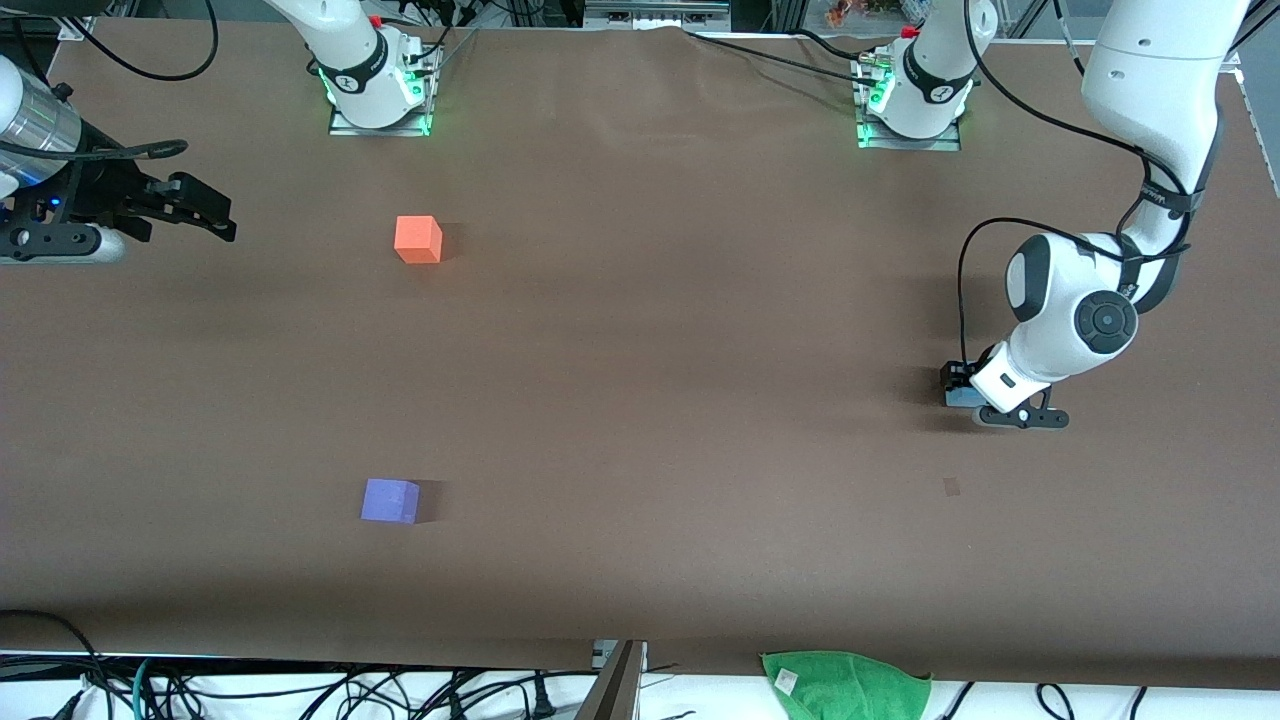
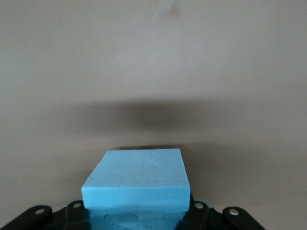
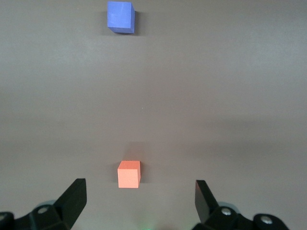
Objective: Place blue block between orange and purple blocks
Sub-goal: 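Lift the blue cube and carry it toward the table middle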
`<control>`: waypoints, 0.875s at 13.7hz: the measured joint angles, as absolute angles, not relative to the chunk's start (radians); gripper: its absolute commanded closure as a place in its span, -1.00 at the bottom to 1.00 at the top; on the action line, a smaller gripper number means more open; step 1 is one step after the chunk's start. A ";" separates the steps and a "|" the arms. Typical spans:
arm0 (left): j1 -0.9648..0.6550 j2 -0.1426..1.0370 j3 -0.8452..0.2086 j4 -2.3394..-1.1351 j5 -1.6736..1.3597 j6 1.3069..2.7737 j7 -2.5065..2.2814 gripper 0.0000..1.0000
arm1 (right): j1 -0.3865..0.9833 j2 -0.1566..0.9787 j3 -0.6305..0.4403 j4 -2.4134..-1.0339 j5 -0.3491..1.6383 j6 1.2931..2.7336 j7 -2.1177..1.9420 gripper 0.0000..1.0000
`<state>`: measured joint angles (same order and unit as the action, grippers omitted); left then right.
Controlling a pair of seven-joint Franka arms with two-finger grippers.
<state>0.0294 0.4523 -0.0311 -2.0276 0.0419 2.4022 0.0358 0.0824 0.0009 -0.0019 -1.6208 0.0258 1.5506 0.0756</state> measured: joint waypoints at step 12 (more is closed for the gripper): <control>-0.302 0.595 -0.362 -1.600 0.049 2.019 -0.443 0.85 | 0.082 0.001 -0.002 -1.621 0.026 1.553 0.075 -1.00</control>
